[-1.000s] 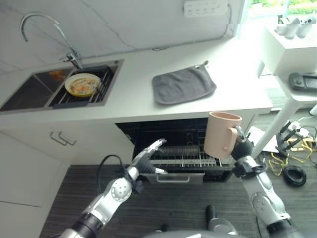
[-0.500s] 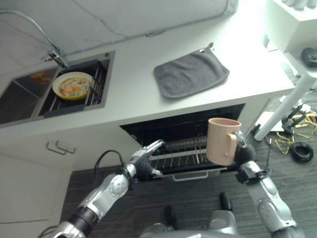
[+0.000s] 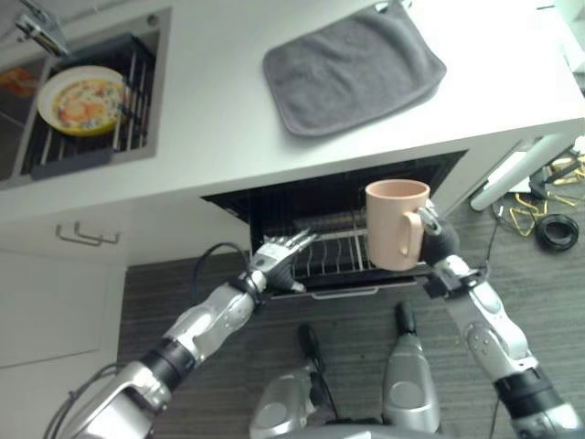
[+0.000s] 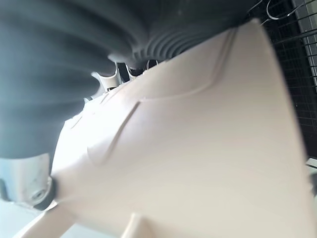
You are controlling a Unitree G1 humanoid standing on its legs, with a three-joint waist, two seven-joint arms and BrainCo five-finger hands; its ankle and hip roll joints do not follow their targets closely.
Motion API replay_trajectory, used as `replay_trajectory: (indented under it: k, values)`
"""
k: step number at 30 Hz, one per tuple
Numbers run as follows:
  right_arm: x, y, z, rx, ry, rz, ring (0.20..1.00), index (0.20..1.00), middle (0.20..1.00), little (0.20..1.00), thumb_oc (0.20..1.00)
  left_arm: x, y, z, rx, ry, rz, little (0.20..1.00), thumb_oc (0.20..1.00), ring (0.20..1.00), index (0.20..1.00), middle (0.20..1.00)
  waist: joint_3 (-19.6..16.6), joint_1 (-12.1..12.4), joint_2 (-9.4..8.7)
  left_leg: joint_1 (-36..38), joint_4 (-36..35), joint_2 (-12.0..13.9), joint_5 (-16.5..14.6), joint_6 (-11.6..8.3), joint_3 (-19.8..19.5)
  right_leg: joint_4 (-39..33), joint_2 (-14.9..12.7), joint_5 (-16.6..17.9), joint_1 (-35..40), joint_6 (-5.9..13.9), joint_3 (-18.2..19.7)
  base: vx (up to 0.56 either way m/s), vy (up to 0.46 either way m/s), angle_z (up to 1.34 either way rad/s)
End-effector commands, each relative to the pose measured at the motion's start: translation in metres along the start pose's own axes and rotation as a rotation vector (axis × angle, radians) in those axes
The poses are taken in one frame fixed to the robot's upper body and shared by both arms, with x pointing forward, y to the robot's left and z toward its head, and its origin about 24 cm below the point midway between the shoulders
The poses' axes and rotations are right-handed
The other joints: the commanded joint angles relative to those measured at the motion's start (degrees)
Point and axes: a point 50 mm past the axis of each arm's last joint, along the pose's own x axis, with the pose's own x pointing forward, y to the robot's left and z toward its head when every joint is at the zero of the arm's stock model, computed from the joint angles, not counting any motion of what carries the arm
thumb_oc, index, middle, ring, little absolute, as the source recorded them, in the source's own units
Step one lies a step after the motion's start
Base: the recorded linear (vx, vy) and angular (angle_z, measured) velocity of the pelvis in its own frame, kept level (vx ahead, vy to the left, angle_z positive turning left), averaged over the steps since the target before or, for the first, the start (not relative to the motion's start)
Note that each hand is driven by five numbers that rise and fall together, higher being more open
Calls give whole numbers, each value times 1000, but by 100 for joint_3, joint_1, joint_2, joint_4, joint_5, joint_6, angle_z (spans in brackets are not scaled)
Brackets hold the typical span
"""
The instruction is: Place the dishes in the dishwasher.
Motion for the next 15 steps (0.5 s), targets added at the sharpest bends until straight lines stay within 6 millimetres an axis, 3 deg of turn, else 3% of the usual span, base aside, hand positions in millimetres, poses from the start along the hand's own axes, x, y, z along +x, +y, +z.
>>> replay_trajectory:
  k: [1, 8, 15]
  values:
    - [10, 11, 24, -24, -140, 35, 200, 200, 200, 200, 200, 1, 10, 2, 17, -70, -107, 1000, 1000, 1000, 1000, 1000, -202, 106, -192, -167, 848, 323, -519, -4, 2, 864, 201, -637, -209, -336, -281, -70, -48, 5]
    - [14, 4, 29, -51, -120, -12, 200, 200, 200, 200, 200, 3, 7, 33, -80, -252, -388, 1000, 1000, 1000, 1000, 1000, -72, 86, -132, -191, 1003, 278, -567, 4, -27, 948, 196, -675, -187, -385, -263, -22, 7, 7]
    - [21, -12, 28, -132, -75, -112, 200, 200, 200, 200, 200, -4, 6, 40, -90, -313, -572, 1000, 1000, 1000, 1000, 1000, -49, 144, -76, -90, 1019, 196, -617, 26, -84, 815, 164, -622, -7, -379, -270, 0, 0, 0]
